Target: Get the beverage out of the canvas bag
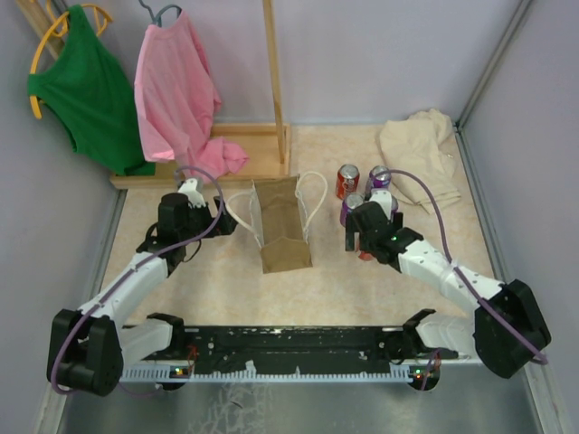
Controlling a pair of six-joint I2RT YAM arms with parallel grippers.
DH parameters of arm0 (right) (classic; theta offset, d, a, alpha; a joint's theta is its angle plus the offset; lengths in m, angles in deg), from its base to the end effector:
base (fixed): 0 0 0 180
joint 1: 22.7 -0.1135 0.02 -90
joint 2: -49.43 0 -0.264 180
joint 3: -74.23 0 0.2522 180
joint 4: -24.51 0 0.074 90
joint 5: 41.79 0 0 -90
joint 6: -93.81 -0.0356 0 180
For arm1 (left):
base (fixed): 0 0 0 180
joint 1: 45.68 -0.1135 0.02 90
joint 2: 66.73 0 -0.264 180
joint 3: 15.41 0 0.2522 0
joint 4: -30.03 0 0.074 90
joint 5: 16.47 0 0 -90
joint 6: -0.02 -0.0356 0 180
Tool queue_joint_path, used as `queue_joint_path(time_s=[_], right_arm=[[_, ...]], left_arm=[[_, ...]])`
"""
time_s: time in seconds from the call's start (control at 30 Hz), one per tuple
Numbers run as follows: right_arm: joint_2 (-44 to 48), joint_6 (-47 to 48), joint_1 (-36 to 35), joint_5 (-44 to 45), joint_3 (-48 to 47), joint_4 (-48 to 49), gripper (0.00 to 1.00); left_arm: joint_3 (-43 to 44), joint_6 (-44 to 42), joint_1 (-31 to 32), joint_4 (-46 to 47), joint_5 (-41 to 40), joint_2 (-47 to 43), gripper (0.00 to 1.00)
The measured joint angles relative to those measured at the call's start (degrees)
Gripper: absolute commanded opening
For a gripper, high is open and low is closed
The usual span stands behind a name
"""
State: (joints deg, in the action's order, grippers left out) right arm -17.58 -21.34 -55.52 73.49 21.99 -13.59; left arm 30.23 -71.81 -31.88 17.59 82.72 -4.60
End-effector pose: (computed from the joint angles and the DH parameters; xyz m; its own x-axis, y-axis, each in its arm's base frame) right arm 0.1972 0.1091 0.2076 -0.7227 -0.0088 -0.6911 0.0372 0.9980 -0.0517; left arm 0.2258 -0.0613 0.2225 -0.5621 -0.1789 -0.8075 0.2062 0.9152 -0.3463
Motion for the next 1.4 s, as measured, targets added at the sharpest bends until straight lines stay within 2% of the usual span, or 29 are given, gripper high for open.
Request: queue_joint_path(time_s=[0.2, 0.53, 0.67, 0.73, 0.83, 0.97, 1.2, 1.4], right_arm=[[4.6, 1.6, 0.0, 2.7, -2.6, -0.8, 0.99], [15.8, 7.6, 2.3, 13.3, -6.0, 1.9, 0.99], [17.6, 8.3, 10.4, 14.3, -6.3, 3.0, 0.99], [17.9, 7.0, 16.6, 14.0, -6.3, 3.1, 0.99], [19.0, 3.1, 29.8, 11.4, -6.1, 3.5, 0.99], [22.3, -1.0, 40.4, 9.8, -4.9, 3.5, 0.99], [26.9, -3.6, 41.4, 9.9, -2.7, 3.8, 0.99], [27.1, -3.7, 41.4, 9.9, -2.4, 3.8, 0.99]], left_arm=[[0.0, 0.0, 0.0, -0.5, -1.3, -0.6, 1.00], [0.0, 0.1, 0.0, -1.0, -6.3, -6.0, 1.00], [0.0, 0.3, 0.0, -1.4, -7.9, -7.0, 1.00], [0.0, 0.5, 0.0, -1.5, -8.7, -7.2, 1.00], [0.0, 1.0, 0.0, -1.8, -10.1, -7.4, 1.00], [0.0, 1.5, 0.1, -3.1, -12.3, -8.3, 1.00], [0.0, 2.0, 0.1, -4.3, -16.1, -10.5, 1.00], [0.0, 2.0, 0.1, -4.4, -17.3, -11.3, 1.00]])
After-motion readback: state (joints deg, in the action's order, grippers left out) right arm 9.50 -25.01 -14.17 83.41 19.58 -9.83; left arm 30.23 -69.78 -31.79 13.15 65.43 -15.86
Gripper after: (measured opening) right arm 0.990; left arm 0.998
